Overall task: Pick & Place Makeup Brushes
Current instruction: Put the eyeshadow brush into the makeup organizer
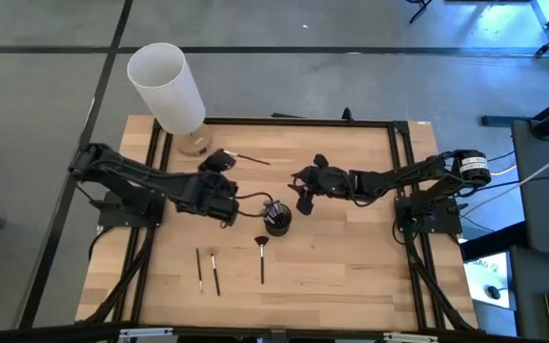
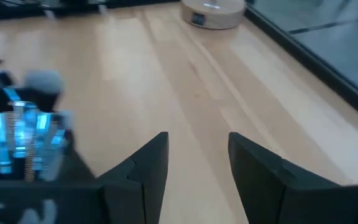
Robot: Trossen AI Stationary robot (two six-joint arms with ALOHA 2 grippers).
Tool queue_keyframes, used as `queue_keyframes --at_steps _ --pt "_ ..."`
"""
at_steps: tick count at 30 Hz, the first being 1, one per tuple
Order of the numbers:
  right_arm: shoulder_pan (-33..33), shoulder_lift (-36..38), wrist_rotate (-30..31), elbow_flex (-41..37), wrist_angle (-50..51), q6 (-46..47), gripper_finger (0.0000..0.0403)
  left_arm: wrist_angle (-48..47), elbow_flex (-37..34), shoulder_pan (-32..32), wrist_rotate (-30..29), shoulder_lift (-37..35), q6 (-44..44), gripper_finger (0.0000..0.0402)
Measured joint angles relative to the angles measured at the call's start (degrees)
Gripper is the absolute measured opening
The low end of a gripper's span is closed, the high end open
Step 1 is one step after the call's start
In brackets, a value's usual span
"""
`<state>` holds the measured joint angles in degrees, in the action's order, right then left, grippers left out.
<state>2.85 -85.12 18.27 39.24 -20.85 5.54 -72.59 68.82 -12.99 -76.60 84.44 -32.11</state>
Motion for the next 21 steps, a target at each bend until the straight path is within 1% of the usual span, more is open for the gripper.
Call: queue_keyframes --at_steps 2,5,11,13,17,21 --pt "0.04 0.0 1.03 0.0 0.43 0.0 0.0167 3.08 0.0 0.02 -1.68 1.1 -5.26 0.0002" --pt "0.07 0.0 3.7 0.0 1.55 -0.06 0.0167 6.61 0.0 -0.47 -1.73 2.78 -12.6 0.0003" --pt "0.07 0.0 13.65 -0.02 4.3 -1.31 0.0167 7.36 -0.02 -3.03 -1.75 4.98 -27.65 0.0002" --pt "0.07 -0.01 15.24 -0.02 4.47 -1.33 0.0167 8.69 -0.02 -3.69 -1.48 4.86 -29.42 0.0004" --pt "0.05 0.0 15.57 -0.02 4.47 -1.38 0.0167 11.63 -0.02 -4.45 -0.85 4.63 -30.23 0.0002" --pt "0.06 -0.02 15.59 -0.02 4.45 -1.36 0.0167 15.37 -0.02 -4.67 0.92 4.63 -35.56 0.0004"
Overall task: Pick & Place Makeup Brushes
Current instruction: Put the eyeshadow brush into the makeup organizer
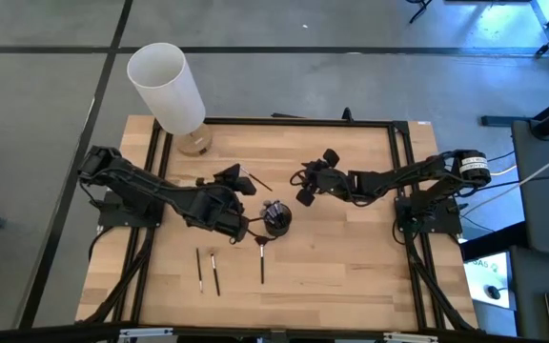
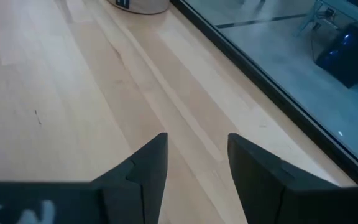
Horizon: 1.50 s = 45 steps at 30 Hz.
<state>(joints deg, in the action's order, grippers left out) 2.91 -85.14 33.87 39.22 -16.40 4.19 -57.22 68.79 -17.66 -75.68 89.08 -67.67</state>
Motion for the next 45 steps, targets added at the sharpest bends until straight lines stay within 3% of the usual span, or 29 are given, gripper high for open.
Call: queue_keyframes --at_steps 13,34,45 --pt "0.01 0.0 1.11 0.0 0.02 1.36 0.0167 22.15 0.0 -1.62 10.72 0.0 -21.9 0.0002" --pt "0.01 0.02 1.09 0.0 0.35 1.97 0.0167 21.03 -0.02 0.61 14.34 0.0 -24.62 0.0004" --pt "-0.01 0.02 1.07 0.0 1.07 2.64 0.0167 21.03 -0.04 0.93 16.81 0.0 -24.59 0.0056"
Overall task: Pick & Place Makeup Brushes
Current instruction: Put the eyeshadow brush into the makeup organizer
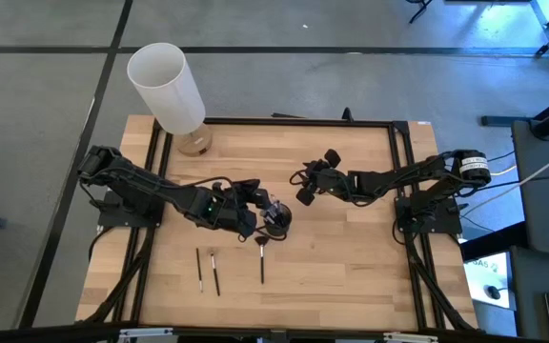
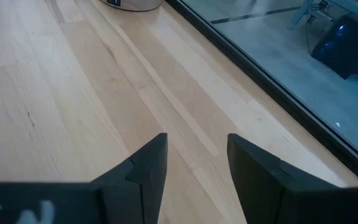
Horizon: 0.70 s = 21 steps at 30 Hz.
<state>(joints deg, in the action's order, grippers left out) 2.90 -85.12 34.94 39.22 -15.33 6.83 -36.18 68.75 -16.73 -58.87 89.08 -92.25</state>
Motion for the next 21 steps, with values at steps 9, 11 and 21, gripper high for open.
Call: queue_keyframes --at_steps 9,11,21 --pt "0.02 0.0 -0.02 0.0 0.51 0.0 0.0167 0.13 0.0 0.0 -3.91 0.0 29.52 0.009" --pt "0.02 0.0 -0.02 0.0 0.76 0.02 0.0167 -2.55 0.0 0.0 -4.0 -0.02 44.31 0.0089" --pt "0.04 0.0 -0.02 0.0 1.46 1.56 0.0167 -25.5 0.01 3.53 39.83 -0.24 104.97 0.0063"
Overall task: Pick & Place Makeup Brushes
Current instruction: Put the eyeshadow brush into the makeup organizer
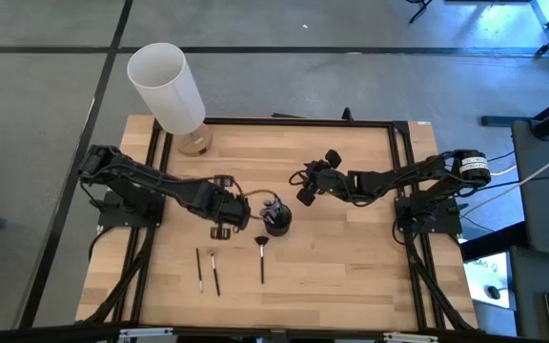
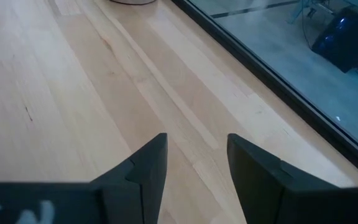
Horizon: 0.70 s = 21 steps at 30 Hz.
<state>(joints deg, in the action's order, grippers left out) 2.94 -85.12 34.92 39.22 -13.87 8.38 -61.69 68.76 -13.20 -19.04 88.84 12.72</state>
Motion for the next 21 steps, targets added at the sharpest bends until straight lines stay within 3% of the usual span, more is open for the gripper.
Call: queue_keyframes --at_steps 3,6,13,17,21 --pt "0.53 -0.02 0.0 0.0 0.02 0.17 0.0167 -2.59 0.23 1.77 13.83 -0.28 4.97 0.0059" --pt "1.2 -0.02 -0.02 0.0 0.03 -0.09 0.0167 -2.59 -0.85 1.01 21.38 -0.28 2.84 0.0059" --pt "2.71 -0.02 -3.53 0.02 0.06 -1.4 0.0167 6.88 -9.2 -9.12 22.22 -0.24 -21.54 0.0065" --pt "2.95 -0.02 -4.55 0.02 0.09 -1.4 0.0167 18.14 -13.63 -10.72 24.16 0.11 -21.94 0.0079" --pt "2.97 -0.02 -4.56 0.02 0.03 -1.41 0.0167 21.57 -15.38 -10.67 25.84 0.11 -20.97 0.0097"
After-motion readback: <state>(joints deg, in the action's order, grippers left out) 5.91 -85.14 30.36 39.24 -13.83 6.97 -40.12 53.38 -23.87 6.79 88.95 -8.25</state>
